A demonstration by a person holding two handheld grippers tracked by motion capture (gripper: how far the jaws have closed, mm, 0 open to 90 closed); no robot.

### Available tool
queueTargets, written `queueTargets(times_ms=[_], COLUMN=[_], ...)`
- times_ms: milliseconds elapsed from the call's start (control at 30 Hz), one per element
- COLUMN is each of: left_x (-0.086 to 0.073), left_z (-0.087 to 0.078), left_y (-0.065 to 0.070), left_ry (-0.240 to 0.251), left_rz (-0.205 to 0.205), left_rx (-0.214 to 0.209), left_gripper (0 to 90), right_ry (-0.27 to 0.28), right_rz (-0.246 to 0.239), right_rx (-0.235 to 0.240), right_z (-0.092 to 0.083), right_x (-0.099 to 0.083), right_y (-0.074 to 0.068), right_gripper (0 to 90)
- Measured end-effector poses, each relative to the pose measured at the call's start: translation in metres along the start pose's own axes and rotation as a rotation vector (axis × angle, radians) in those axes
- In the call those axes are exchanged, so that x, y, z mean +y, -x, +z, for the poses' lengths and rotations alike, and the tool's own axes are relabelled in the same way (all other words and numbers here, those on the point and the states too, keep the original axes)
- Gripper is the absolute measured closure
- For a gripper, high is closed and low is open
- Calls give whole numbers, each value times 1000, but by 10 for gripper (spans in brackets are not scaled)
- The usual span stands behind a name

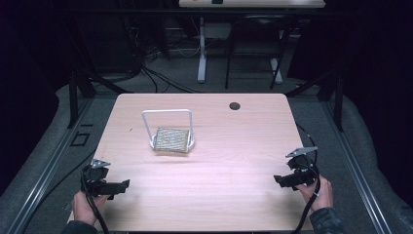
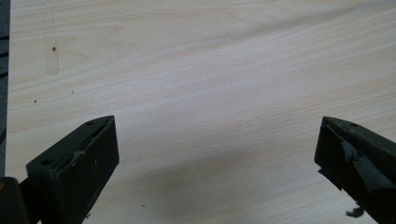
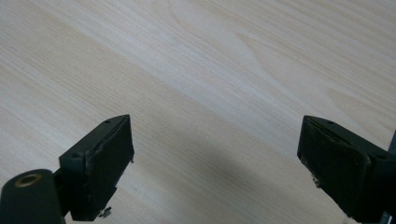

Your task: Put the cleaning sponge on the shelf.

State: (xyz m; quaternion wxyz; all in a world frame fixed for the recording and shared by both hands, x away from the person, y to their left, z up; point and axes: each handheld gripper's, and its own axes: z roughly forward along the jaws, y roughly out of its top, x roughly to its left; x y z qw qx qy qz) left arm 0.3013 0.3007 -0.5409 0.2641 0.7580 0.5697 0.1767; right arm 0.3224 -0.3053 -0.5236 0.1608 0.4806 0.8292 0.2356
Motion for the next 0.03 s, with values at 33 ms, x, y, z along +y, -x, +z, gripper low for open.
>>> queueTargets(times_ms=[33], left_x=[0], left_z=[0], left_y=[0], left_ry=[0], left_rz=[0], left_rx=[0], left_gripper=[0], right_ry=[-5], right_rz=[-1], right_rx=[0], right_z=[0], right_x=[1], right_y=[0], right_gripper=[96])
